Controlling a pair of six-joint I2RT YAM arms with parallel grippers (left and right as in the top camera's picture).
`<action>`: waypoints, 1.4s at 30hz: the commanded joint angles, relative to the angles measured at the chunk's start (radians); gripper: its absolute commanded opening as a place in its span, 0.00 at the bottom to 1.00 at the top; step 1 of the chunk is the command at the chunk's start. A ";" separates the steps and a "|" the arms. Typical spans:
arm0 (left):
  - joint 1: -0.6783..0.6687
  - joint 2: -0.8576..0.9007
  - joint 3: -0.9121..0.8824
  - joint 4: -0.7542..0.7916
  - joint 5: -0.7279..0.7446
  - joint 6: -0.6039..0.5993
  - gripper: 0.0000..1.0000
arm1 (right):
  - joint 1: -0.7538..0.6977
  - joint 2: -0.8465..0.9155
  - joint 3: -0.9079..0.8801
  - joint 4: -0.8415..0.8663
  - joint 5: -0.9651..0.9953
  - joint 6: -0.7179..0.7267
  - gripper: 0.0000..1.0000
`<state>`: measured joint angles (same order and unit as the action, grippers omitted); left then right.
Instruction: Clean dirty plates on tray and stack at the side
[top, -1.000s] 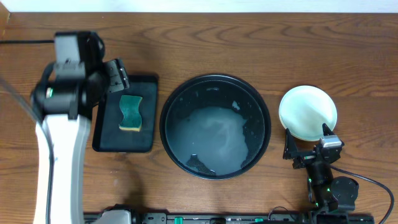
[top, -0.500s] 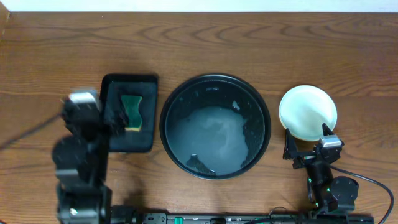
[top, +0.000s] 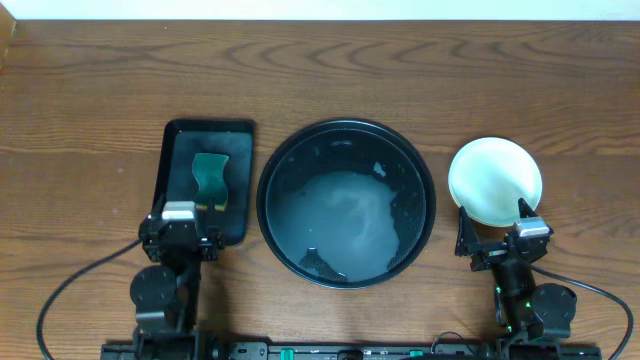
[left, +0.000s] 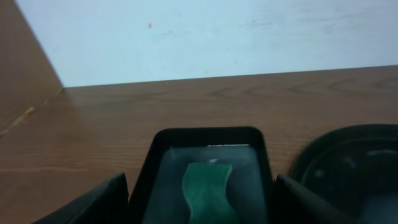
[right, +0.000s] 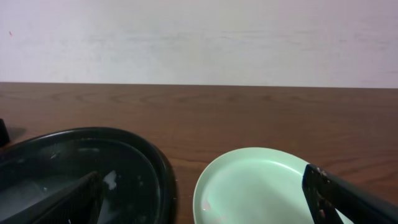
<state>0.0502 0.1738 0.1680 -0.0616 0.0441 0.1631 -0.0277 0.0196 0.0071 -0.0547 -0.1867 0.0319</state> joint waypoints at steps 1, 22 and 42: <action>0.006 -0.089 -0.060 0.007 -0.037 0.020 0.75 | 0.009 -0.002 -0.002 -0.004 -0.005 -0.018 0.99; 0.006 -0.169 -0.164 -0.009 -0.037 0.019 0.75 | 0.009 -0.002 -0.002 -0.004 -0.005 -0.018 0.99; 0.006 -0.169 -0.164 -0.009 -0.037 0.019 0.75 | 0.009 -0.002 -0.002 -0.004 -0.005 -0.018 0.99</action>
<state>0.0509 0.0109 0.0380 -0.0605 0.0196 0.1658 -0.0277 0.0193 0.0071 -0.0547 -0.1867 0.0319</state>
